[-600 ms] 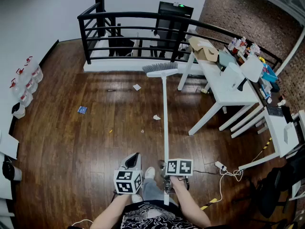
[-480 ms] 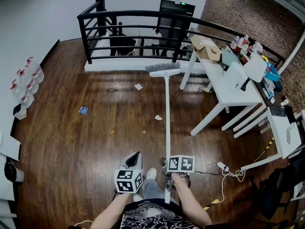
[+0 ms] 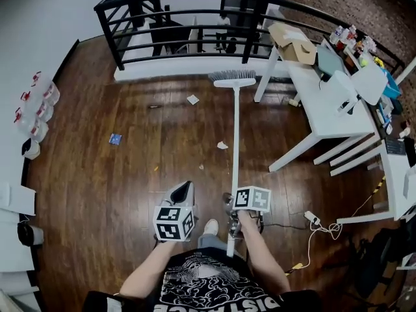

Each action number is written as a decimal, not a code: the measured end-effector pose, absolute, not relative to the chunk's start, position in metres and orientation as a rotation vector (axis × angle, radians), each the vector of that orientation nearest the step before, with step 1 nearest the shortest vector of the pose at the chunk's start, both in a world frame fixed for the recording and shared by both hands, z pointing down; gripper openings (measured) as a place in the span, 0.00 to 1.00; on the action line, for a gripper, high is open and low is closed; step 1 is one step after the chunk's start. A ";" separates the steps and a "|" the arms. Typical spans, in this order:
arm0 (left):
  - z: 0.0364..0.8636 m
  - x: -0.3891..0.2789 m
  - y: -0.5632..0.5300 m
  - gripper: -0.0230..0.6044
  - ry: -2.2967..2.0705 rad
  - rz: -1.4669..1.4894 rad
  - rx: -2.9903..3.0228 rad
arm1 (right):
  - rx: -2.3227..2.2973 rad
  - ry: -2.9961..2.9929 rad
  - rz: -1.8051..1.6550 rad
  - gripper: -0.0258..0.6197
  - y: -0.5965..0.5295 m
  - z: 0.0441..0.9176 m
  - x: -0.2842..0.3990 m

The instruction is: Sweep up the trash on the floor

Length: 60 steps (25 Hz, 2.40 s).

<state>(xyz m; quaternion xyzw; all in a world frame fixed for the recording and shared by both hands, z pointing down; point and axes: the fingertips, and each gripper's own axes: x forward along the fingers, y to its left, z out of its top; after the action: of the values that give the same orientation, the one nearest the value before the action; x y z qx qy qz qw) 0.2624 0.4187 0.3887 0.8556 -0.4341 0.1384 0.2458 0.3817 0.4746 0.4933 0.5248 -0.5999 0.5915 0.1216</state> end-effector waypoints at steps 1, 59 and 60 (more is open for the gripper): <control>0.390 0.266 0.410 0.04 -1.186 0.385 2.330 | 1.525 -1.746 1.745 0.04 0.467 0.497 0.386; 0.511 0.232 -0.035 0.04 -1.032 0.702 2.147 | 1.662 -0.567 3.026 0.04 0.141 0.741 0.375; 0.513 0.229 -0.035 0.04 -1.032 0.704 2.145 | 1.666 -0.564 3.028 0.04 0.141 0.741 0.372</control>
<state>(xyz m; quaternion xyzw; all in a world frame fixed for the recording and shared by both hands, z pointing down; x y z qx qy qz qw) 0.2289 -0.0353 0.5126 0.8175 -0.3935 0.2685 0.3237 0.3724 0.1406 0.7410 0.4680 -0.1585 0.8508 -0.1790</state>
